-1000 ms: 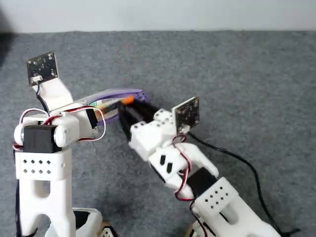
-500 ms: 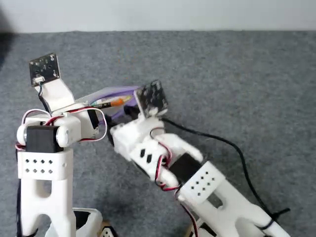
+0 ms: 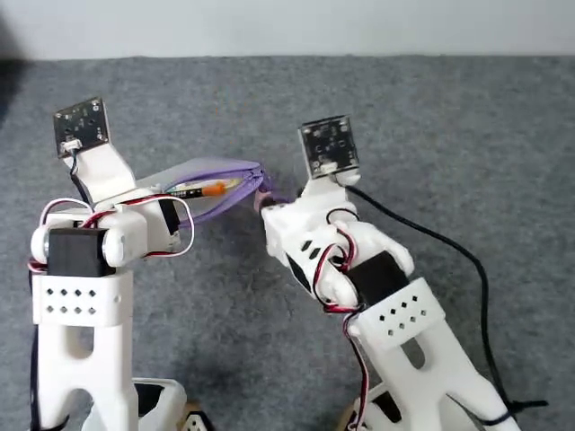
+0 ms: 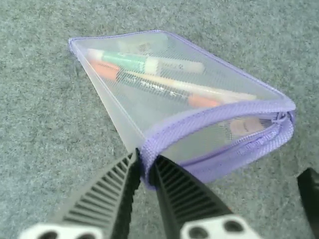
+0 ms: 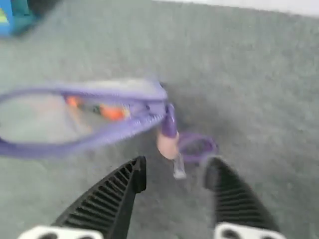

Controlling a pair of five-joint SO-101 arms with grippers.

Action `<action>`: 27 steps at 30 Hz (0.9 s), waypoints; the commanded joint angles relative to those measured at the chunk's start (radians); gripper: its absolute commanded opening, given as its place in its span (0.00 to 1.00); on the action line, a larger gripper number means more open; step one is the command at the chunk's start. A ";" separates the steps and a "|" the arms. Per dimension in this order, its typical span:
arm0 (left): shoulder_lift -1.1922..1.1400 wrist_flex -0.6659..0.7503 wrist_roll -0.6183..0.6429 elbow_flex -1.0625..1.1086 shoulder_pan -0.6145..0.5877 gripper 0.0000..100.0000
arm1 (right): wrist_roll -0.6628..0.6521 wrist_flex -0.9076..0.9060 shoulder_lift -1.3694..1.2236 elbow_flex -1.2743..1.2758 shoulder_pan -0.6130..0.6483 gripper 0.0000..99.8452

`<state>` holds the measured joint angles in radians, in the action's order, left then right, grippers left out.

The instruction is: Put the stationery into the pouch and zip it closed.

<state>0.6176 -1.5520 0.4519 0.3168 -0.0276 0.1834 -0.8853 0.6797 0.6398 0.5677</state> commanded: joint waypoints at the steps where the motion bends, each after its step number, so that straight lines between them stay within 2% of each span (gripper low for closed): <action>1: 0.006 0.026 0.009 -0.012 0.008 0.01 | -0.081 0.019 -0.030 0.028 -0.019 0.31; 9: 0.006 0.026 0.009 -0.012 0.008 0.01 | -0.100 0.257 -0.223 0.032 -0.010 0.23; 19: 0.006 0.026 0.009 -0.012 0.008 0.01 | -0.149 0.461 -0.369 0.032 -0.012 0.22; 27: 0.006 0.026 0.009 -0.010 0.008 0.01 | -0.190 0.490 -0.435 0.031 -0.050 0.22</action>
<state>0.6176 -1.5520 0.4519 0.3168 -0.0276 0.0084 -0.4143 0.2394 0.6813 0.5401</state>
